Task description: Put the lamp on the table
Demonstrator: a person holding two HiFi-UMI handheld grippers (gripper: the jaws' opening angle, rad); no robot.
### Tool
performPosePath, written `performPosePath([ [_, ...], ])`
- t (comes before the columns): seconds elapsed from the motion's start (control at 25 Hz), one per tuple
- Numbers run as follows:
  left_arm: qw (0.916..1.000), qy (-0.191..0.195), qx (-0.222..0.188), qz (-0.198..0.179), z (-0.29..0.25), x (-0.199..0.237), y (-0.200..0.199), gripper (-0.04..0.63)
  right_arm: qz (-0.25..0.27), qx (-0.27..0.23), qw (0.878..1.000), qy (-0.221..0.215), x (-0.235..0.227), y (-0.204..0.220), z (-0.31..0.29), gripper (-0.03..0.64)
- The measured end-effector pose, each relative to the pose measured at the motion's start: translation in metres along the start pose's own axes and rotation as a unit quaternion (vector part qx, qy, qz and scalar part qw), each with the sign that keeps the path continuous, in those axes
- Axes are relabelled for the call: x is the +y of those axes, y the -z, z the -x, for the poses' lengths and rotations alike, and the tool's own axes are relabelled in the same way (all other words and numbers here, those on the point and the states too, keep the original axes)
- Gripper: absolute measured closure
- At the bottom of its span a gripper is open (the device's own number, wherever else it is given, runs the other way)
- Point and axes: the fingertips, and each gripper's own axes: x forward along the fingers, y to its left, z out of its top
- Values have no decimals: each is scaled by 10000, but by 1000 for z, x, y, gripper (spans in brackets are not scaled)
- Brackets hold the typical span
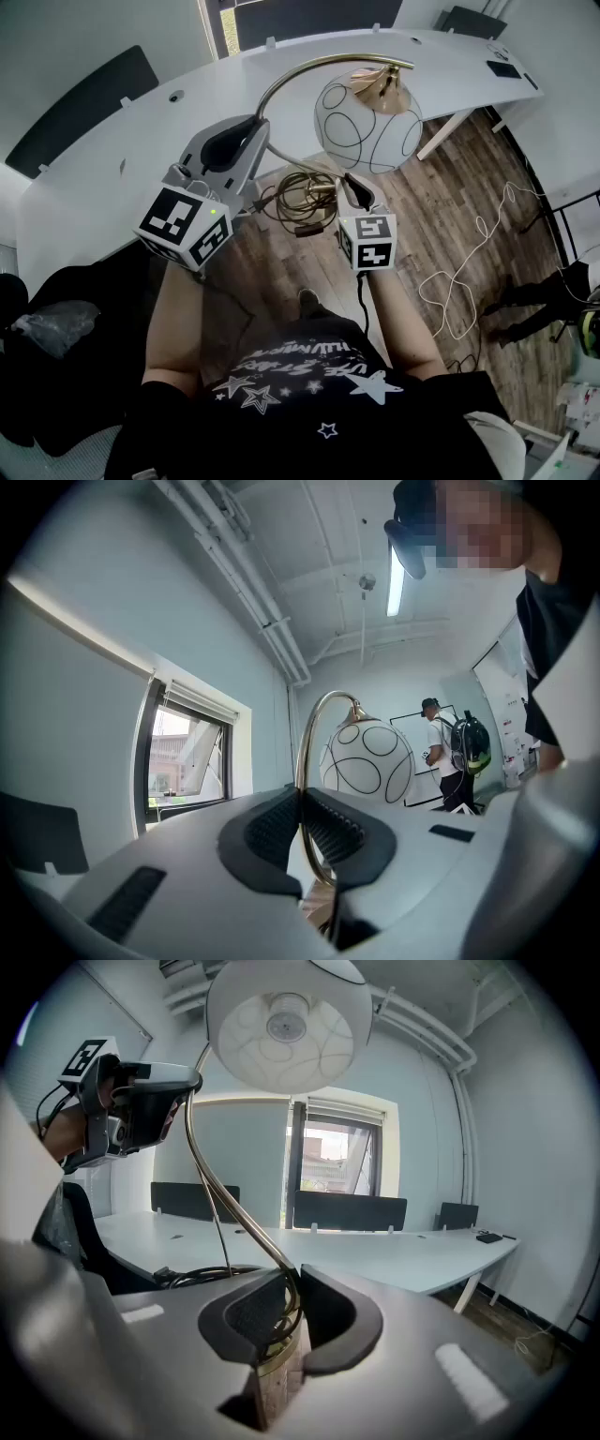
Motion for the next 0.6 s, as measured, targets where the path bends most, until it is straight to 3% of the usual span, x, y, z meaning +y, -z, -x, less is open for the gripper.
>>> performPosePath([
  [0.36,9999,60,-127,-2,42,-2,-8,565,33,-10,10000,12,36,0,19,569],
  [0.6,9999,92,-81,-52,50,-4,-37,565,-4,-17,10000,-33,46,-22,35,569],
])
